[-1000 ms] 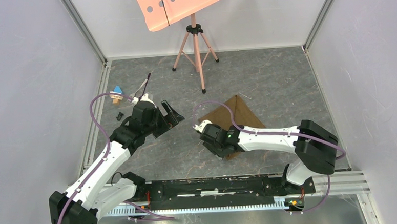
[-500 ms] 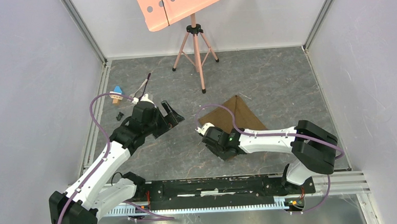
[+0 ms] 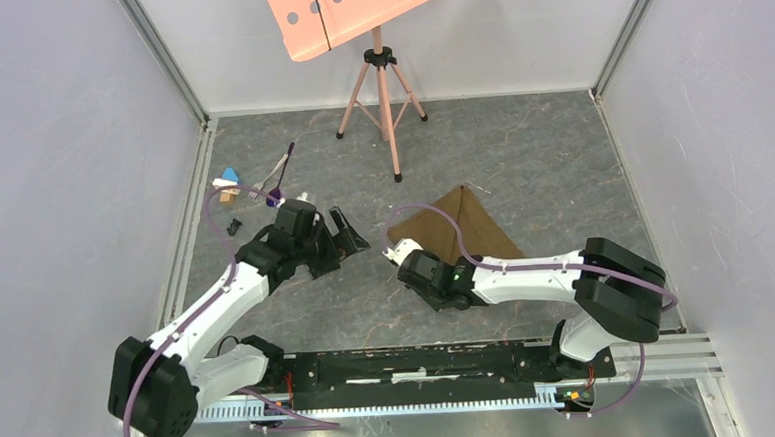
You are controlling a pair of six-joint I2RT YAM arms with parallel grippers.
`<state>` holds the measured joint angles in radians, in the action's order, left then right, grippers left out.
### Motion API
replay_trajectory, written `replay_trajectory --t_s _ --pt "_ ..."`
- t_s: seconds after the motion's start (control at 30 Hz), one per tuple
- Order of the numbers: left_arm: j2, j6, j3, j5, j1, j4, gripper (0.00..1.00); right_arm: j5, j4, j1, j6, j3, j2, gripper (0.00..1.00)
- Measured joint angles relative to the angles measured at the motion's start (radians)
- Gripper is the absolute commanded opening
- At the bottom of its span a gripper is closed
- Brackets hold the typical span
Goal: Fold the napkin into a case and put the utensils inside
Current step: Pick up the upper triangle-folded napkin from the center of the board.
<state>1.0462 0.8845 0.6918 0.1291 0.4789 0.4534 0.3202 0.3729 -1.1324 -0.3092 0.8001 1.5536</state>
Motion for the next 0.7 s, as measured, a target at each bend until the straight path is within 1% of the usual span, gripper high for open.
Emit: replay_trajectory --t_s 0.17,0.33,0.4,0.5,0.7 --pt "0.069 0.002 -0.066 0.084 0.0 -0.09 1.0 -0.005 -0.005 0.001 0.009 -0.03 -0.041 0.0" --pt "0.076 0.051 -0.135 0.14 0.0 -0.207 1.0 -0.015 -0.016 0.002 0.011 -0.047 -0.083 0.0" --pt "0.094 0.103 -0.168 0.171 0.001 -0.298 0.99 -0.029 -0.034 0.006 0.011 -0.063 -0.101 0.0" --pt "0.175 0.205 -0.225 0.219 0.013 -0.464 0.96 -0.059 -0.058 0.024 0.011 -0.095 -0.134 0.0" --pt "0.301 0.375 -0.307 0.22 0.059 -0.751 0.85 -0.099 -0.077 0.053 0.011 -0.111 -0.171 0.0"
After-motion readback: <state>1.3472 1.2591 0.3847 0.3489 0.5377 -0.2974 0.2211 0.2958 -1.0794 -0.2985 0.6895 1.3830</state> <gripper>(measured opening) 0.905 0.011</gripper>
